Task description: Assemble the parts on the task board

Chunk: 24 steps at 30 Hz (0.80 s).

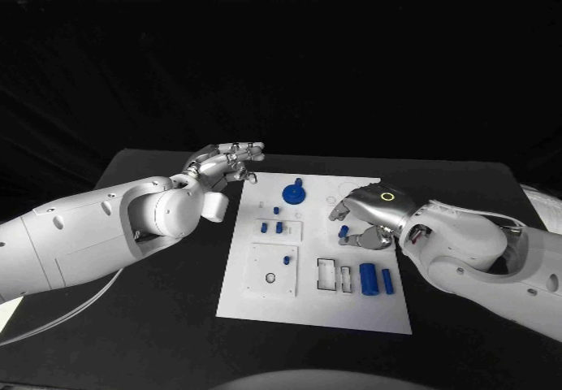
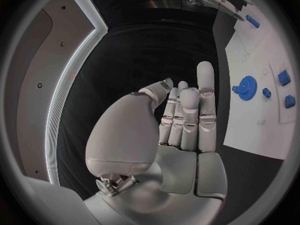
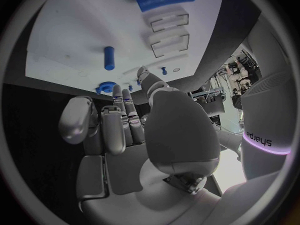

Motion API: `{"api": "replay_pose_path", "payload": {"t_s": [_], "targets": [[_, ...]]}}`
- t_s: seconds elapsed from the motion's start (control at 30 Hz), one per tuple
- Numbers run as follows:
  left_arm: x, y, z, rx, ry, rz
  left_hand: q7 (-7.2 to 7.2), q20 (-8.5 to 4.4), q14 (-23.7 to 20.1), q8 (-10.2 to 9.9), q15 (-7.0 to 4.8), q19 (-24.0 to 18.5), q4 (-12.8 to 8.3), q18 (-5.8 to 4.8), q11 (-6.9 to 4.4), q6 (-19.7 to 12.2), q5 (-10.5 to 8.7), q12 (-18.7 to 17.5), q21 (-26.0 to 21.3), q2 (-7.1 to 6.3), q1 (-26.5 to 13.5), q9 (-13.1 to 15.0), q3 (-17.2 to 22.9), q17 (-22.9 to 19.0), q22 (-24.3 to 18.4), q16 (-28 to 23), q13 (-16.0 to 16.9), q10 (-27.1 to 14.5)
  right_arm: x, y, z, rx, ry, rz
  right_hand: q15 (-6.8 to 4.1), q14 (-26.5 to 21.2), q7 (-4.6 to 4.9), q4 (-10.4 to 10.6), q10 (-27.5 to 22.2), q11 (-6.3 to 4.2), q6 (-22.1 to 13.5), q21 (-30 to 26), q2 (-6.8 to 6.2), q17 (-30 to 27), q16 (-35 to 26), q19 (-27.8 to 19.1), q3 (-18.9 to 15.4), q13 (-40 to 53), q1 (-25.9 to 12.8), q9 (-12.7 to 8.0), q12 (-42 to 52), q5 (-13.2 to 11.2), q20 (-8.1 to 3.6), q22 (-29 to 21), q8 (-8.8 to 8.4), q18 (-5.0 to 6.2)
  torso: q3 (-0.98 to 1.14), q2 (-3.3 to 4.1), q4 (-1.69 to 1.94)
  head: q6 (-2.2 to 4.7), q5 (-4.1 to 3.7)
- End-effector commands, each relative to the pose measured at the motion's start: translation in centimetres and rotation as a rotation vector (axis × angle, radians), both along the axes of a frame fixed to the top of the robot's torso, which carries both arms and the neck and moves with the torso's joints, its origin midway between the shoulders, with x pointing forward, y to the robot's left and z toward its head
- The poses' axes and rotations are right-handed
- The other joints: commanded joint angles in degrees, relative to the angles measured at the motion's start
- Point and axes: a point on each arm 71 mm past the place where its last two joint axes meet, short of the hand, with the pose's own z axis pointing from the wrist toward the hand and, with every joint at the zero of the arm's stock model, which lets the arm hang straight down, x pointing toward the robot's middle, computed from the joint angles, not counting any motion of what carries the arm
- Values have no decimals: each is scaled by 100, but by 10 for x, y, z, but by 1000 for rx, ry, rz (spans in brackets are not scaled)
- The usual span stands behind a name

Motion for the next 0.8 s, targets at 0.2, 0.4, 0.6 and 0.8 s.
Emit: {"api": "replay_pose_path", "payload": {"t_s": [0.2, 0.4, 0.6, 0.8], "targets": [[-1, -3, 1, -14, -5, -24, -2, 9, -47, 37, -7, -35, -38, 50, -13, -44, 21, 50, -34, 12, 37, -4, 8, -14, -2, 37, 13, -46, 8, -20, -5, -52, 47, -74, 52, 277, -10, 86, -26, -6, -33, -34, 78, -21, -27, 12, -186, 2, 192, 4, 28, 24, 32, -14, 2, 73, 10, 6, 5, 38, -36], [-1, -4, 1, -15, -5, -26, -2, 9, -47, 37, -7, -35, -38, 50, -13, -44, 21, 50, -34, 12, 37, -4, 8, -14, -2, 37, 13, -46, 10, -16, -11, -60, 58, -66, 28, 280, -15, 118, 92, -44, -9, -35, 203, -29, -27, 21, -174, 10, 315, 6, 100, 23, 18, -12, 4, 75, 11, 11, 9, 52, -28], [-1, -4, 1, -15, -5, -26, -2, 9, -47, 37, -7, -35, -38, 50, -13, -44, 21, 50, -34, 12, 37, -4, 8, -14, -2, 37, 13, -46, 13, -10, -15, -60, 63, -58, 0, 283, -13, 155, 137, -73, 11, -33, 319, -27, -21, 30, -112, 3, 373, 8, 122, 18, -6, -7, 7, 74, 5, 10, 15, 54, -34], [-1, -4, 1, -15, -4, -27, -2, 9, -47, 37, -7, -35, -38, 50, -13, -44, 21, 50, -34, 12, 37, -4, 8, -14, -2, 37, 13, -46, 15, -7, -18, -68, 74, -51, -40, 287, 7, 199, 331, -121, 91, -27, 439, -23, -13, 44, -8, 12, 427, 18, 190, 15, -40, 4, 27, 72, 3, 13, 6, 35, -28]]}}
